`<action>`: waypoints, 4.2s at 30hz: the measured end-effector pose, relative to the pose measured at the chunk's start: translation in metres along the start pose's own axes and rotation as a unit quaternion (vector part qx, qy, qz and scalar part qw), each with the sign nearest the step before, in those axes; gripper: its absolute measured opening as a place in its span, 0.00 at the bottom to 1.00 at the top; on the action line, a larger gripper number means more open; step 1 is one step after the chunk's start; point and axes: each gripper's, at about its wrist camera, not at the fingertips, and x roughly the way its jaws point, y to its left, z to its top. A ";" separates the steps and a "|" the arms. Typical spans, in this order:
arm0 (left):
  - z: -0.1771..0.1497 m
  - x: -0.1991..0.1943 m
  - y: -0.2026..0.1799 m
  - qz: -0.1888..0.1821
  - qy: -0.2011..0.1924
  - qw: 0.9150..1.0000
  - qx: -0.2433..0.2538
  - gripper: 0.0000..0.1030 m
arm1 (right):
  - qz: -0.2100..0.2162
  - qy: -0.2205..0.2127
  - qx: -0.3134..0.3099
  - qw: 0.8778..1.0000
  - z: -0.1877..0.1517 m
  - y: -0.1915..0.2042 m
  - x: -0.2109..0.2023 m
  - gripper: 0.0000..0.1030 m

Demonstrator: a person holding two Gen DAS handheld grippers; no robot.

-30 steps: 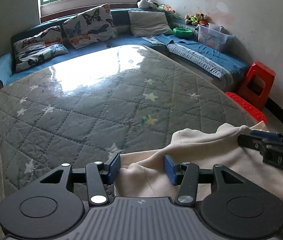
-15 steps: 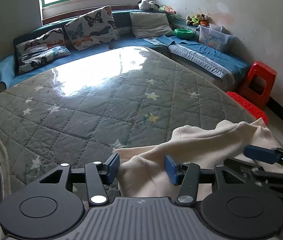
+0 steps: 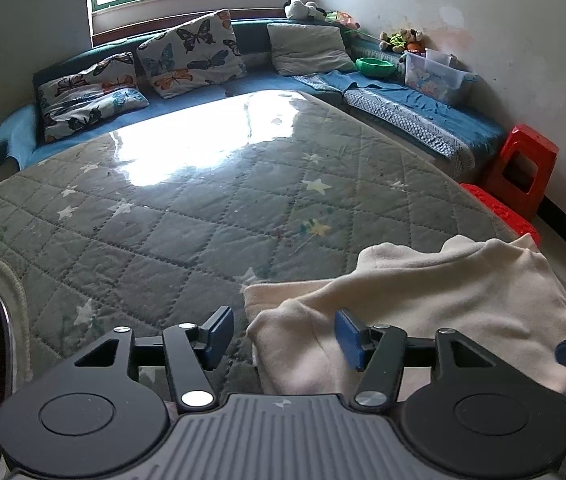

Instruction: Fold clothes

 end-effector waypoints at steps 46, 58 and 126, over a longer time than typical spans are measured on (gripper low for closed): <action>-0.060 -0.054 -0.009 -0.005 -0.035 0.999 0.034 0.73 | 0.004 -0.018 -0.034 0.999 -0.005 0.030 -0.008 0.53; -0.063 -0.057 -0.004 -0.001 -0.028 0.999 0.021 0.74 | 0.031 -0.010 -0.058 0.998 0.001 0.059 0.006 0.52; -0.127 -0.108 0.014 -0.019 0.007 1.000 0.006 1.00 | -0.051 -0.017 0.045 0.998 -0.046 0.070 -0.064 0.89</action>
